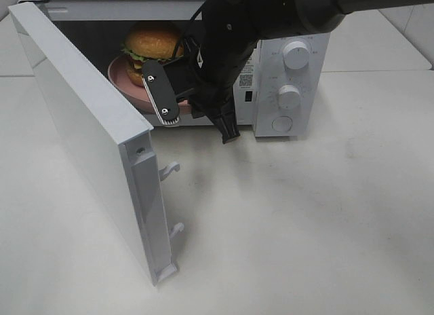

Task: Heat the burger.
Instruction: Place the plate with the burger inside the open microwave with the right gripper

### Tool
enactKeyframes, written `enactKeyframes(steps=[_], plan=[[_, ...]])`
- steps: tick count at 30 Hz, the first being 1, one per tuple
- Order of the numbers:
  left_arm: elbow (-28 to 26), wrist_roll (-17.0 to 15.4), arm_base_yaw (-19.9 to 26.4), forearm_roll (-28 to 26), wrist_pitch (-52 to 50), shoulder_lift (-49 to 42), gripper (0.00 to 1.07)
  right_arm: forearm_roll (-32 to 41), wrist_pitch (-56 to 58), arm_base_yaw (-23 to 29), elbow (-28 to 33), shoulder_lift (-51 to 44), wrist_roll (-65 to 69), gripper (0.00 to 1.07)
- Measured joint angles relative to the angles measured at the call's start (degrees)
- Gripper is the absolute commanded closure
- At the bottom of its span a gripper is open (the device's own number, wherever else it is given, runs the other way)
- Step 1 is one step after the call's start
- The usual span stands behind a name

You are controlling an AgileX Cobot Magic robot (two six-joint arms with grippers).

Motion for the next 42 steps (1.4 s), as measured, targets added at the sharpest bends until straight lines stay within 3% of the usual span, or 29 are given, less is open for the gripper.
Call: enactKeyframes(steps=[35,42], plan=[[0.00,0.00,0.00,0.00,0.00,0.00,0.09,-4.35,5.90,-0.34,-19.31,13.98,4.70,1.07],[0.00,0.00,0.00,0.00,0.00,0.00,0.09,-4.70,5.96,-0.40,-20.97,15.18,5.27,1.07]])
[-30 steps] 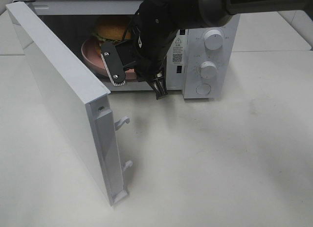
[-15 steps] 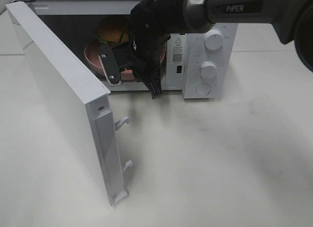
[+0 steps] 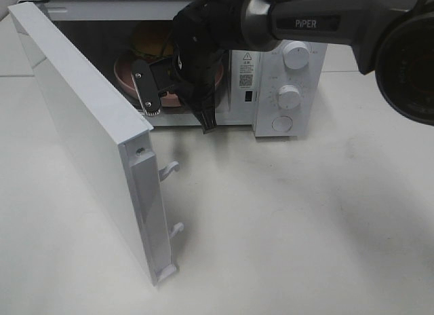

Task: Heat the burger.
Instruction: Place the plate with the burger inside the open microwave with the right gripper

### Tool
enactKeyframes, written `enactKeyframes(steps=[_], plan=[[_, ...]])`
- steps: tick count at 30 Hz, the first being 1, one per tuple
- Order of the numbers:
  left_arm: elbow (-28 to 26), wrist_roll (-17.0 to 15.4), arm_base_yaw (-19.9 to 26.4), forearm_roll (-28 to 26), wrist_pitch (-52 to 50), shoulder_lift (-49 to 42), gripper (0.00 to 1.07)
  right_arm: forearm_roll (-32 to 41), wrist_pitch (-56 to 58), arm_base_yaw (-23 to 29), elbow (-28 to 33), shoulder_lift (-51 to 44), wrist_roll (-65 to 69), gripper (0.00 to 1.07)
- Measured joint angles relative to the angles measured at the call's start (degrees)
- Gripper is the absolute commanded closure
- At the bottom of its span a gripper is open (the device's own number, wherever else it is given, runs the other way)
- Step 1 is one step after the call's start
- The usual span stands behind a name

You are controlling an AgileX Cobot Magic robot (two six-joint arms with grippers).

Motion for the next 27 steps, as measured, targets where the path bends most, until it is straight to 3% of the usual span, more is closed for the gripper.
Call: enactKeyframes(steps=[10,15,19,20,21,24,27], plan=[[0.00,0.00,0.00,0.00,0.00,0.00,0.09,-1.38,-0.23,0.00,-1.89,1.55,1.66,1.06],[0.00,0.00,0.00,0.00,0.00,0.00,0.09,-1.72,-1.72,0.00,-1.89,2.23,2.86,0.99],[0.00,0.00,0.00,0.00,0.00,0.00,0.09,-2.06,-4.30,0.00,-1.89,2.46,4.47,0.87],[0.00,0.00,0.00,0.00,0.00,0.00,0.09,-2.06,-4.64,0.00,-2.12,2.46,4.93,0.78],[0.00,0.00,0.00,0.00,0.00,0.00,0.09,-2.06,-4.64,0.00,-2.12,2.46,4.93,0.78],[0.00,0.00,0.00,0.00,0.00,0.00,0.09,-2.35,-5.56,0.00,-2.35,2.35,5.84,0.61],[0.00,0.00,0.00,0.00,0.00,0.00,0.09,-2.35,-5.79,0.00,-2.35,2.23,5.90,0.53]])
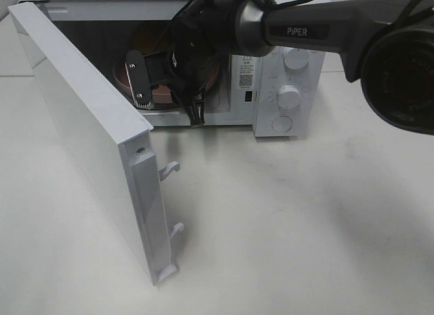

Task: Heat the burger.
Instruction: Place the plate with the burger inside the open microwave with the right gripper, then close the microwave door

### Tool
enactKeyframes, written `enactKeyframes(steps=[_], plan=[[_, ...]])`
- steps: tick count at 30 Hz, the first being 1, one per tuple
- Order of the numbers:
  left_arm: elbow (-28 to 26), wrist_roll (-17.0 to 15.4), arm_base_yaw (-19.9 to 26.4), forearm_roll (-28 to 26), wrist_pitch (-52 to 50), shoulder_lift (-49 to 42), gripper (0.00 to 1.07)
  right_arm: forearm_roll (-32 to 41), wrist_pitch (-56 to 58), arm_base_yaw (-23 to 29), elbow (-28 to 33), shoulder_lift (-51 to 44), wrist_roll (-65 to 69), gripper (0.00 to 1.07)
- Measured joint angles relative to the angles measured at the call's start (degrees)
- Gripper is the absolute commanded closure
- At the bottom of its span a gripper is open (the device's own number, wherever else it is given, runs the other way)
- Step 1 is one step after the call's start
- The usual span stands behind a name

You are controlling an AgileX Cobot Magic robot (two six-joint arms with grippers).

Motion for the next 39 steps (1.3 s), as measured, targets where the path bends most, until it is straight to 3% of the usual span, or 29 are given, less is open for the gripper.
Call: enactKeyframes(steps=[9,18,21,23,26,28,39], plan=[[0.00,0.00,0.00,0.00,0.00,0.00,0.09,0.80,-4.87,0.00,5.67,-2.98,0.00,0.48],[0.00,0.00,0.00,0.00,0.00,0.00,0.09,1.95,-13.41,0.00,20.68,-11.63,-1.66,0.47],[0.00,0.00,0.00,0.00,0.00,0.00,0.09,2.01,-14.04,0.00,22.00,-12.43,-1.66,0.45],[0.00,0.00,0.00,0.00,0.00,0.00,0.09,2.35,-16.10,0.00,26.76,-15.53,-1.66,0.39],[0.00,0.00,0.00,0.00,0.00,0.00,0.09,2.46,-16.67,0.00,27.85,-16.33,-1.66,0.37],[0.00,0.00,0.00,0.00,0.00,0.00,0.09,2.52,-18.22,0.00,31.91,-19.02,-1.66,0.33],[0.00,0.00,0.00,0.00,0.00,0.00,0.09,2.52,-19.60,-1.15,39.42,-24.75,-1.66,0.33]])
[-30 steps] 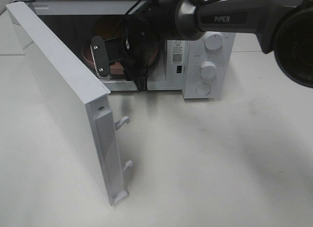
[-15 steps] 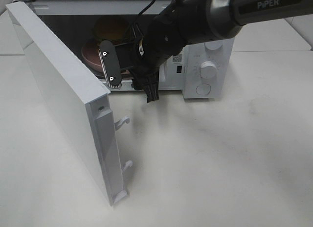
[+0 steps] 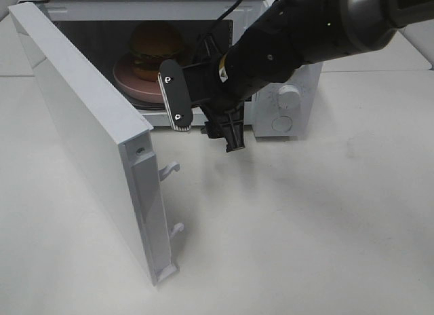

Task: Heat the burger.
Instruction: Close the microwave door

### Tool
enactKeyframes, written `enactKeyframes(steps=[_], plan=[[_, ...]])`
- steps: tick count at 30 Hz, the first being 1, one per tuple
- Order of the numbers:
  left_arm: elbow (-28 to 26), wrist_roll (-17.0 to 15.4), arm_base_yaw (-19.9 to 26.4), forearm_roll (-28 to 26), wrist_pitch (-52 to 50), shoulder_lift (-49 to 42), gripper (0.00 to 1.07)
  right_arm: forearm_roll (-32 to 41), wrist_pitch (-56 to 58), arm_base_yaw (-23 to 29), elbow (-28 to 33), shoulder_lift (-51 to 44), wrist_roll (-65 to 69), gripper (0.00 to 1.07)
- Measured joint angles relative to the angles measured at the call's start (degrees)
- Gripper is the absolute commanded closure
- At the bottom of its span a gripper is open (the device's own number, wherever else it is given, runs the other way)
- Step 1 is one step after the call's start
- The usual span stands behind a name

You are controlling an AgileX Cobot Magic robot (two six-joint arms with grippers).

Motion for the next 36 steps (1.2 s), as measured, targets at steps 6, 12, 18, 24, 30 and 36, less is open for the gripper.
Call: enactKeyframes(steps=[6,12,18,24,30,36], plan=[[0.00,0.00,0.00,0.00,0.00,0.00,0.09,0.00,-0.06,-1.43,4.93,-4.81,0.06,0.33],[0.00,0.00,0.00,0.00,0.00,0.00,0.09,0.00,0.57,-2.29,8.65,-9.00,3.61,0.33],[0.00,0.00,0.00,0.00,0.00,0.00,0.09,0.06,2.92,-2.29,12.32,-14.15,11.92,0.33],[0.00,0.00,0.00,0.00,0.00,0.00,0.09,0.06,8.08,-2.29,14.78,-18.68,19.77,0.33],[0.00,0.00,0.00,0.00,0.00,0.00,0.09,0.11,13.98,-2.29,16.21,-22.40,30.42,0.33],[0.00,0.00,0.00,0.00,0.00,0.00,0.09,0.11,21.37,-2.29,17.88,-26.47,44.98,0.33]])
